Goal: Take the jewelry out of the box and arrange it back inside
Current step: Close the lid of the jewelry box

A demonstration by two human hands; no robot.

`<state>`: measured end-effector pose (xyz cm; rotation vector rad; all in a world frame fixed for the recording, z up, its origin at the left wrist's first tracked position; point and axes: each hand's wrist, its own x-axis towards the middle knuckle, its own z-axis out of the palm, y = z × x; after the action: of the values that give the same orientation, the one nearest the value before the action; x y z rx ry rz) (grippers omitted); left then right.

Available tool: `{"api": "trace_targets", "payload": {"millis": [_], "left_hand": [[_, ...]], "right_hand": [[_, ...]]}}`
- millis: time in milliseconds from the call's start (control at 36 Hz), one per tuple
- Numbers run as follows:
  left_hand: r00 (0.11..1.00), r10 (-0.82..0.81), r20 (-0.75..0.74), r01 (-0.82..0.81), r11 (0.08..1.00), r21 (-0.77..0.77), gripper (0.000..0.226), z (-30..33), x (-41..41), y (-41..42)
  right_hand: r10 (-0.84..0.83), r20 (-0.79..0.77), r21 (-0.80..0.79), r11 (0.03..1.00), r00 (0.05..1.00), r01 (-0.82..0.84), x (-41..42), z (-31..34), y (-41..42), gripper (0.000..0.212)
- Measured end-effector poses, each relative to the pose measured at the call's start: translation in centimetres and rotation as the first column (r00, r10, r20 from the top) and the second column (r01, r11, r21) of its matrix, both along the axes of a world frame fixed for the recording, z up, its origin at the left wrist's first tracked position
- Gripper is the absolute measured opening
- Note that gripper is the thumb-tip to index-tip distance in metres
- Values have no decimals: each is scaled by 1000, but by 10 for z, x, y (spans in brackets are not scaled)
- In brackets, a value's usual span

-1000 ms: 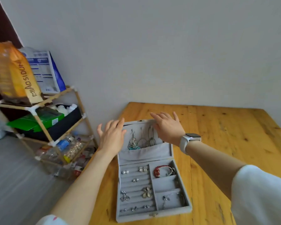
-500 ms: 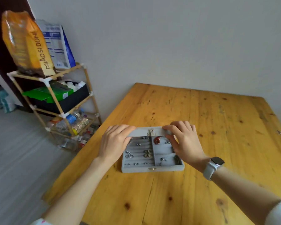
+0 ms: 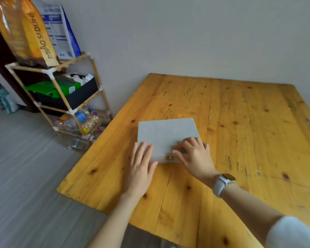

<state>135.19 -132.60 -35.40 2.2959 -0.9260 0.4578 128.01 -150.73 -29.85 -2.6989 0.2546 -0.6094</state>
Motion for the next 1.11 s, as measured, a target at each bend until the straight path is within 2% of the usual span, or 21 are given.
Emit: {"api": "trace_targets", "payload": {"millis": [139,250,417,556,611,694,861,1000,1056,1111], "left_hand": [[999,37,-9,-37,999,-5,54,-1,0,-1],[998,53,16,-53,999,12,53,-1,-3,-2],[996,83,-17,-82,995,50,48,1,-6,-1],[937,218,-272,-225,974,6,69,9,-10,-1],[896,333,-295,-325,942,79,78,9,-8,-2],[853,468,-229,-401,871,284,78,8,-8,-4],[822,533,-201,-361,760,541,74,11,-6,-10],[825,534,-186,-339,731,592,73,10,-5,-12],[824,536,-184,-340,728,595,70,11,-4,-12],[827,527,-194,-329,735,593,69,12,-7,-11]], "right_hand": [[-51,-191,3,999,980,52,16,10,11,58],[-16,-263,-56,998,965,1,13,11,8,68],[-74,-77,-266,963,994,51,9,-16,10,63],[-73,87,-366,925,994,100,13,-29,10,59],[-94,107,-349,929,990,126,20,-29,13,58],[-150,87,-324,931,985,170,36,-27,20,57],[-219,34,-343,914,975,217,64,-26,17,56],[-235,18,-355,907,972,226,72,-25,17,57],[-230,-33,-312,927,973,209,69,-22,18,59],[-175,-51,-179,970,983,164,65,-15,21,60]]}}
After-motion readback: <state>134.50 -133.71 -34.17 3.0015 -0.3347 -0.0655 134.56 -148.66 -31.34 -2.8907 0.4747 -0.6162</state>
